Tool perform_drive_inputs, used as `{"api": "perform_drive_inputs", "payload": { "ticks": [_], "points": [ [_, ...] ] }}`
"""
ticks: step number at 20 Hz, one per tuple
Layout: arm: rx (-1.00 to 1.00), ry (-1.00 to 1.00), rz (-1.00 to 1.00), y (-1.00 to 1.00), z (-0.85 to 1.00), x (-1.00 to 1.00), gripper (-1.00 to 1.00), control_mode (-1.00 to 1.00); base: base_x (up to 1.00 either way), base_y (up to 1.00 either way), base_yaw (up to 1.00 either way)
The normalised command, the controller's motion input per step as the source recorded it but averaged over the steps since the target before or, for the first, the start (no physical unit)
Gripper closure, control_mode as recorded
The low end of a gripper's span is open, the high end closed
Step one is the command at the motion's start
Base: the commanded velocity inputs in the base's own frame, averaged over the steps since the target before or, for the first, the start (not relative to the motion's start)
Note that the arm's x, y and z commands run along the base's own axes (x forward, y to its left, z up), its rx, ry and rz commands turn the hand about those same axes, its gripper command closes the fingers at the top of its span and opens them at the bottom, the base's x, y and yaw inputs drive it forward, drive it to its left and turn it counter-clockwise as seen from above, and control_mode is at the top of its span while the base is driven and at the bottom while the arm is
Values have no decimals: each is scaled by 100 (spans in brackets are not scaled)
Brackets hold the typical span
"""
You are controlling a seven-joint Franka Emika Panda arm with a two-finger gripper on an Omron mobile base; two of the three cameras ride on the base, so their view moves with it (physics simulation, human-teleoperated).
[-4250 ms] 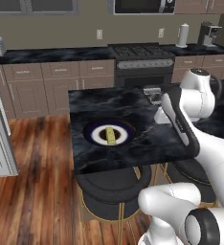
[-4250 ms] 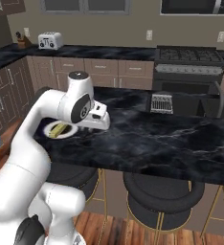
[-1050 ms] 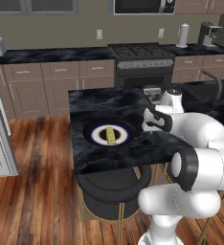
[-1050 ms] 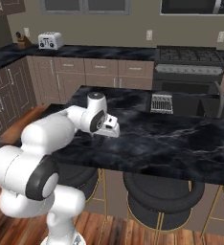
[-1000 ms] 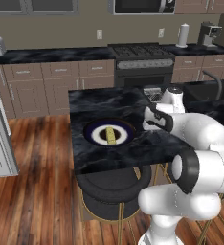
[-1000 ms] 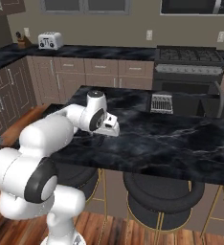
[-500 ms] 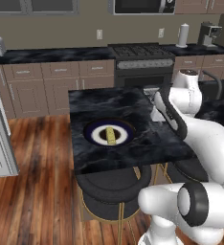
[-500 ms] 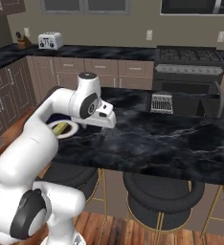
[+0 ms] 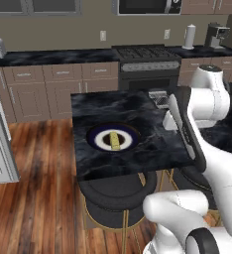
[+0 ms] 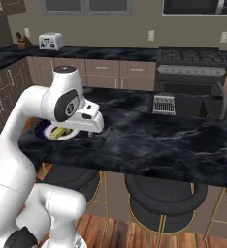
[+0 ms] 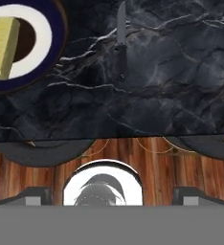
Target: Retrieve the butter from the fridge and place it on a plate on the dining table. Then retrieve the butter knife by the fridge and place it near the plate.
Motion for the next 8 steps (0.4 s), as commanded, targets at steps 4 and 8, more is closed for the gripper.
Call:
{"api": "perform_drive_inputs", "payload": {
  "ticks": [4, 8],
  "points": [
    [-11, 0, 6, 49, 33, -90, -100, -100, 0, 0, 0],
    [-17, 0, 7, 47, 24, -61, -100, -100, 0, 0, 0]
  ]
}}
